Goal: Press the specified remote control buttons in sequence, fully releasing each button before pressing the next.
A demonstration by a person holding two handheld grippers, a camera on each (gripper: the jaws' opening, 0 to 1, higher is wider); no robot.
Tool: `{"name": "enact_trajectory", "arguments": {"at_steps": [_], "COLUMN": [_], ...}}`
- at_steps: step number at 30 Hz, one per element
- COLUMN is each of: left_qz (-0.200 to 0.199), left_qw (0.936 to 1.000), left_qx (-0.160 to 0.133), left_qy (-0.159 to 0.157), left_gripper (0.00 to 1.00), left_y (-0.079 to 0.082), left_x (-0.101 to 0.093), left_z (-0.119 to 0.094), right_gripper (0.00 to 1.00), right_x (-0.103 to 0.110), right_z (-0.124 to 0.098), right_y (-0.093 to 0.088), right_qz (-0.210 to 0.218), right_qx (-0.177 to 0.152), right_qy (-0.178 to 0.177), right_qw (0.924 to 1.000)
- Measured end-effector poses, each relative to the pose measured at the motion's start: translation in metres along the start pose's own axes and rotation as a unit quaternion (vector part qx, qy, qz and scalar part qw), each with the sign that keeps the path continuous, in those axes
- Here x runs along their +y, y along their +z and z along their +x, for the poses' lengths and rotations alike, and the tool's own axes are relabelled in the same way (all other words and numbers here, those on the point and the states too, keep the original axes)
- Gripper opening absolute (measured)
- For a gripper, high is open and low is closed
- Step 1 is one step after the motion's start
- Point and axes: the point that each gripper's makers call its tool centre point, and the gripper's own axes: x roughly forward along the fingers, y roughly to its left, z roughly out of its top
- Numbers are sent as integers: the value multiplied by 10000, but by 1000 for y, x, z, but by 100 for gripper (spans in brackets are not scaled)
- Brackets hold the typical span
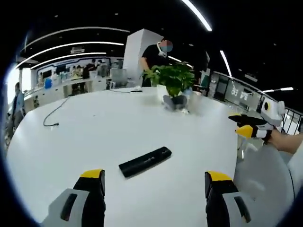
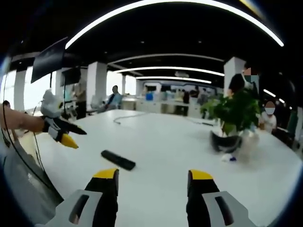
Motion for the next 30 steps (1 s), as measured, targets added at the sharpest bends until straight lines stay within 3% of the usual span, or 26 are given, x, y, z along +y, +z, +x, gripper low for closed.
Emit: {"name": "enact_trajectory", "arguments": {"at_steps": [1,2,11,19,23,30], "left_qz": [-274,-286,58,580,467,720], "left_qw": [9996,9995,9997,9961,9952,9903], "left_qx": [-96,-113,47,527,584,948], "left_qy": [-59,-99,-226,-410,-632,-711], "left_gripper": [90,90,87,83,82,80], "left_y": [6,8,18,8,6,-5], "left_x": [-1,-1,5,10,6,10], "left_z": [3,5,29,45,50,59], "right_gripper": [56,56,55,55,54,53], "right_x": [0,0,1,0,0,1], "right_z": [0,0,0,0,1,1], "right_y": [0,0,0,-2,-5,-6], "right_qz": [-3,-4,-4,-47,-104,-92], "right_qx": [-1,0,15,60,159,180], "right_qy": [0,4,23,16,17,45], "right_qw": [10000,10000,10000,10000,9998,9998]}}
